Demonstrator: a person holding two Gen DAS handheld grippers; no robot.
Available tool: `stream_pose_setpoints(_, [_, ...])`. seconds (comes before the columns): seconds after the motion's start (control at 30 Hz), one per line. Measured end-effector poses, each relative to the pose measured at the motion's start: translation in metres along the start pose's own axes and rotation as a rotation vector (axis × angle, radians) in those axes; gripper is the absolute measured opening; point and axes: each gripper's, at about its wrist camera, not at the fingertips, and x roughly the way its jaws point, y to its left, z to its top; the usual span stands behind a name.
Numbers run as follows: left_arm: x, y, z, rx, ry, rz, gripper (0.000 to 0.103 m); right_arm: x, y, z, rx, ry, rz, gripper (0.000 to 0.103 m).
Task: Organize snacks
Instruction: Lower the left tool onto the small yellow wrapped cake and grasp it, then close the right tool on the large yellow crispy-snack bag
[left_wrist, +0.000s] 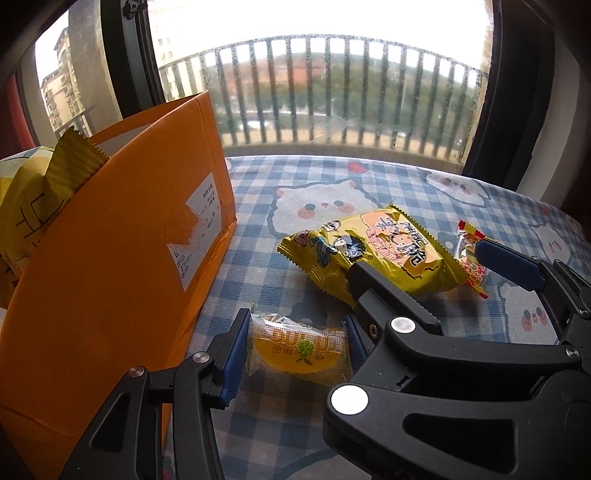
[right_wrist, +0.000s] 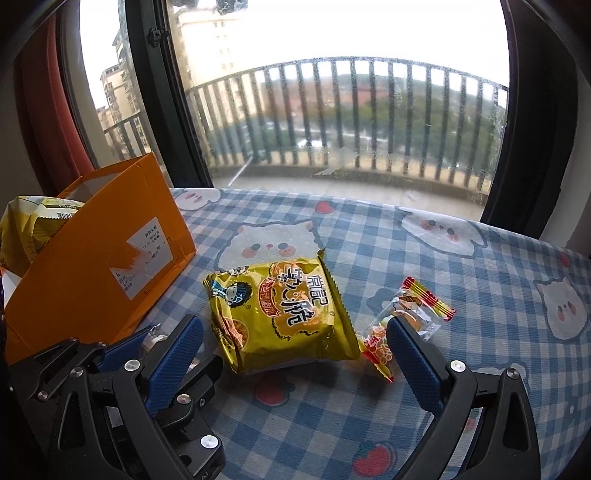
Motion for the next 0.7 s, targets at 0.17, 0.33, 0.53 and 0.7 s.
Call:
stream_pose_setpoints(0.17, [0.009,0.001,0.003,0.036,0.002,-0.018,0.051,0.016,0.004,0.004,-0.008,0.013,-0.014,0.1])
stream_pose_setpoints(0.33, [0.012,0.005,0.004,0.026,0.0,-0.04,0.051,0.027,0.009,0.005,-0.022,0.051,-0.003,0.086])
stream_pose_setpoints(0.53, [0.01,0.006,0.003,0.032,0.001,-0.053,0.051,0.024,0.009,0.003,-0.014,0.039,-0.013,0.077])
stream_pose_setpoints(0.7, [0.002,0.004,-0.003,0.038,-0.006,-0.064,0.051,0.016,0.008,-0.002,0.004,0.037,-0.017,0.074])
